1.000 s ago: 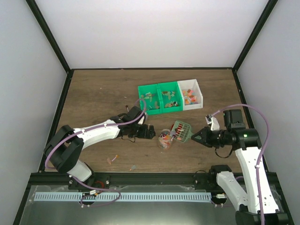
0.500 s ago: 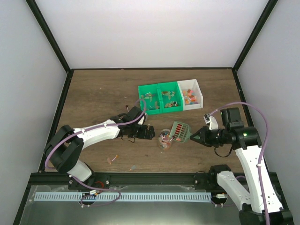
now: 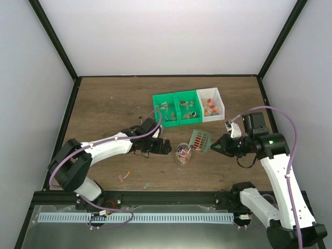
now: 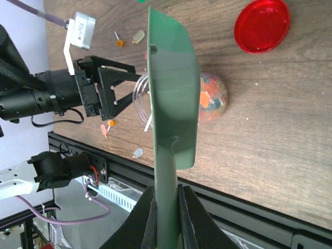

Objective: Pack the candies
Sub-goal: Place the fake candies in the packing bottle, then pick up the bottle lid at the center of the board.

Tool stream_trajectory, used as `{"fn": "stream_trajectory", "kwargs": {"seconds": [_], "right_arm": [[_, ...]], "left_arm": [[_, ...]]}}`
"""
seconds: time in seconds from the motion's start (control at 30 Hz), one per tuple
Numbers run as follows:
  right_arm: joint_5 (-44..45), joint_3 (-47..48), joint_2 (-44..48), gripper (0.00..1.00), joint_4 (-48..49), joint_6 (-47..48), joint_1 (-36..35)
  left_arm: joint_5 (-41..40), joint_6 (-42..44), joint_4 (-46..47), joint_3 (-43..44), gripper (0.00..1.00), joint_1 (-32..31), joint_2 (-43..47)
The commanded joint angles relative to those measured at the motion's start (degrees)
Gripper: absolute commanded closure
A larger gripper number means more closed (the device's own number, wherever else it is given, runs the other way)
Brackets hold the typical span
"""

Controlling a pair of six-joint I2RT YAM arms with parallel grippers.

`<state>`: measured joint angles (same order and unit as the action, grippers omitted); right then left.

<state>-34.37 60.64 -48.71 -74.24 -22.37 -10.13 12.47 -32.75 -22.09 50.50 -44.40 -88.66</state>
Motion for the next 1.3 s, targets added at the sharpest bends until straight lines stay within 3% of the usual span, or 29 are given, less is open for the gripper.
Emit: {"fn": "stream_trajectory", "kwargs": {"seconds": [0.0,0.1,0.2,0.4,0.63,0.77,0.87,1.03,1.27], "right_arm": [[-2.42,0.43,0.13,0.99,2.58,-1.31,-1.42],[3.50,1.48,0.27,0.99,1.22,-1.35,-2.29],[0.09,0.39,0.45,0.99,2.94,-2.14,-2.35],[3.07,4.40,-0.49,0.99,4.25,-4.55,-2.28],[-5.77,-6.40,-1.06,0.99,26.65,-16.69,-0.79],[-13.96,-14.64,-0.91,0.99,40.08,-23.48,6.53],[-13.12,-19.64,2.19,0.99,46.61,-29.46,12.09],[-8.57,-26.32,7.90,0.99,47.97,-35.90,19.71],[-11.62,-38.01,8.78,0.99,54.31,-38.16,29.77]], "left_arm": [[-0.35,0.45,0.07,-0.23,0.00,0.30,1.30],[-0.16,0.79,-0.71,0.46,0.00,0.34,0.79],[-0.40,0.60,-0.04,-0.03,0.00,0.48,1.21],[-0.32,0.76,-0.77,0.13,0.00,0.62,1.28],[-1.89,1.73,-4.60,0.28,0.00,1.74,5.10],[-2.25,2.52,-7.34,-0.27,0.00,2.83,7.15],[-2.55,2.44,-8.52,-0.55,0.00,3.33,8.51],[-4.08,0.38,-8.72,0.61,0.00,3.82,9.73],[-10.09,-3.90,-10.12,6.41,0.00,3.85,10.45]]}}
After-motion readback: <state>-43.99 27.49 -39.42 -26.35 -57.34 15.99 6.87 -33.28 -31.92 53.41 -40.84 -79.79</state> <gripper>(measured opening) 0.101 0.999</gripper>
